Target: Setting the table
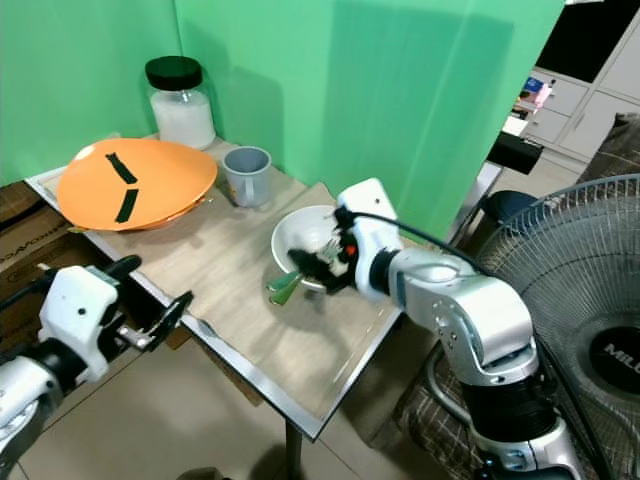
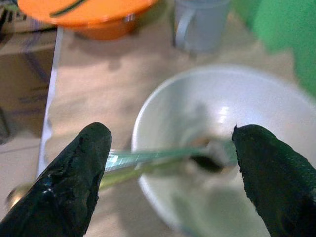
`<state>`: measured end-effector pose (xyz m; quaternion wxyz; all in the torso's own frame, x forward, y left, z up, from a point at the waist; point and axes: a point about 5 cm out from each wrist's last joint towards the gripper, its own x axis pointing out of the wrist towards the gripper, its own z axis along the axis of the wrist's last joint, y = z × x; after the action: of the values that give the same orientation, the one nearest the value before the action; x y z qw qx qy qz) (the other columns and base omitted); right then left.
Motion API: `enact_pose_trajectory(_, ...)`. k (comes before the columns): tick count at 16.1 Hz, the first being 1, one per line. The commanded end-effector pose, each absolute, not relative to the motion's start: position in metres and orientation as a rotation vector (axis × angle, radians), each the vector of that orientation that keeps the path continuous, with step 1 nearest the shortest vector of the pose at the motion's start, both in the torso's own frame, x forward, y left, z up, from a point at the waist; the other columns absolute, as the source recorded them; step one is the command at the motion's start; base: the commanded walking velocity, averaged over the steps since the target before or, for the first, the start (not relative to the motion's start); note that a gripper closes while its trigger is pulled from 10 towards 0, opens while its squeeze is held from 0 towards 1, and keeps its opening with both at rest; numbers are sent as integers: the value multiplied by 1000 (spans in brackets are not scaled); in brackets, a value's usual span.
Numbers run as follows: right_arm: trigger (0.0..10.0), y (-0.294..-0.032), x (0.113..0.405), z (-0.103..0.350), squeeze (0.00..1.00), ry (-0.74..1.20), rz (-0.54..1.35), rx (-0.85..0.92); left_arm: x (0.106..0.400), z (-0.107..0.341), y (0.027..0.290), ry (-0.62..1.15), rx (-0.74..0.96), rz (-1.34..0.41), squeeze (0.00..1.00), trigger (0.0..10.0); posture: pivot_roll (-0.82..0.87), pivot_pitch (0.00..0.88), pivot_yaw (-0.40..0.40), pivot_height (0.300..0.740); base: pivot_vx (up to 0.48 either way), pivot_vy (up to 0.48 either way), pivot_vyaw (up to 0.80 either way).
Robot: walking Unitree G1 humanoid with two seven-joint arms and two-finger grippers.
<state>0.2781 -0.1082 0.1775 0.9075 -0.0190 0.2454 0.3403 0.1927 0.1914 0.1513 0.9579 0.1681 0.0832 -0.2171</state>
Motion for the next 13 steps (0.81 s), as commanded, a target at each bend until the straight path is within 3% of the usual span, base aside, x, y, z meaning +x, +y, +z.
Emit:
enact_pose_trajectory(1, 10000, -108, 275, 177, 0, 566, 699, -8, 189, 155, 190, 176, 343, -487, 0, 10000, 123, 0, -66, 740, 0, 0, 0)
enact_pose_trajectory(6, 10000, -96, 291, 173, 0, 672, 595, 173, 174, 151, 167, 222, 340, -696, 0, 10000, 122, 0, -72, 740, 0, 0, 0)
enact_pose_trajectory(13, 10000, -94, 289, 172, 0, 788, 578, 95, 171, 144, 155, 249, 349, -751, 0, 10000, 115, 0, -75, 740, 0, 0, 0)
